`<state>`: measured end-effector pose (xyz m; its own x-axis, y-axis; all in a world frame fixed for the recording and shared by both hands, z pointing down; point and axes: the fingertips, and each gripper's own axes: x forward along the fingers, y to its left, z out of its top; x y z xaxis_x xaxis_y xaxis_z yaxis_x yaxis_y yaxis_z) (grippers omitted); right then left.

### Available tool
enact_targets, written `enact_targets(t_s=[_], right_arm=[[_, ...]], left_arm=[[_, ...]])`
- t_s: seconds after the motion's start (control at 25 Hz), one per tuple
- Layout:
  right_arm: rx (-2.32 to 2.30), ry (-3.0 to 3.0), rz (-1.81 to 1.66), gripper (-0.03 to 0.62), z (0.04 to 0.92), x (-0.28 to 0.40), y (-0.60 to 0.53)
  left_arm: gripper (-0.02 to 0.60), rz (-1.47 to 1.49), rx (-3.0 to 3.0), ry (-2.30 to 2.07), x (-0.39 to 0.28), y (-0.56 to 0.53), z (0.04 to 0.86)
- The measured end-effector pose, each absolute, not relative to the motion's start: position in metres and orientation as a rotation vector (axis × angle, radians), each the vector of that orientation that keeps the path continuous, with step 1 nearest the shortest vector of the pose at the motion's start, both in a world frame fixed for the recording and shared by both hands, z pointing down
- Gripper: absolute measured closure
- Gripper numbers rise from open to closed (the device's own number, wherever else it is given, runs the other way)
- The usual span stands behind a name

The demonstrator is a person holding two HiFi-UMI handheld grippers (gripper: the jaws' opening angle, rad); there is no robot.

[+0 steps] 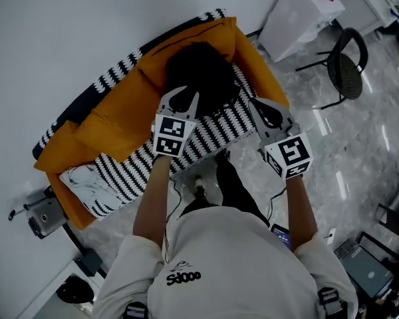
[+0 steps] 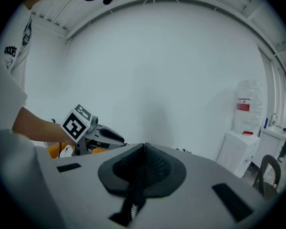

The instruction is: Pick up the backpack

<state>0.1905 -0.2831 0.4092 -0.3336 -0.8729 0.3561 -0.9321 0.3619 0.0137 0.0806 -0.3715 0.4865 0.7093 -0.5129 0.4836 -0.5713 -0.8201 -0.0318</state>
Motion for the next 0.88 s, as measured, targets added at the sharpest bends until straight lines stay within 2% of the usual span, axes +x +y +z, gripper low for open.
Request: enact_targets(t_s=[0.08, 0.88], right_arm=[[1.587, -2.321, 0.296, 0.560, 0.418, 0.195, -0.295], [1.493, -2.309, 0.397, 0.560, 0.499, 0.218, -0.389]], left_arm=[[0.482, 0.762, 2.774, -0.872, 0.086, -0.382, 0.501], [0.422, 0.645, 2.551, -0.808, 0.126, -0.481, 0.622]])
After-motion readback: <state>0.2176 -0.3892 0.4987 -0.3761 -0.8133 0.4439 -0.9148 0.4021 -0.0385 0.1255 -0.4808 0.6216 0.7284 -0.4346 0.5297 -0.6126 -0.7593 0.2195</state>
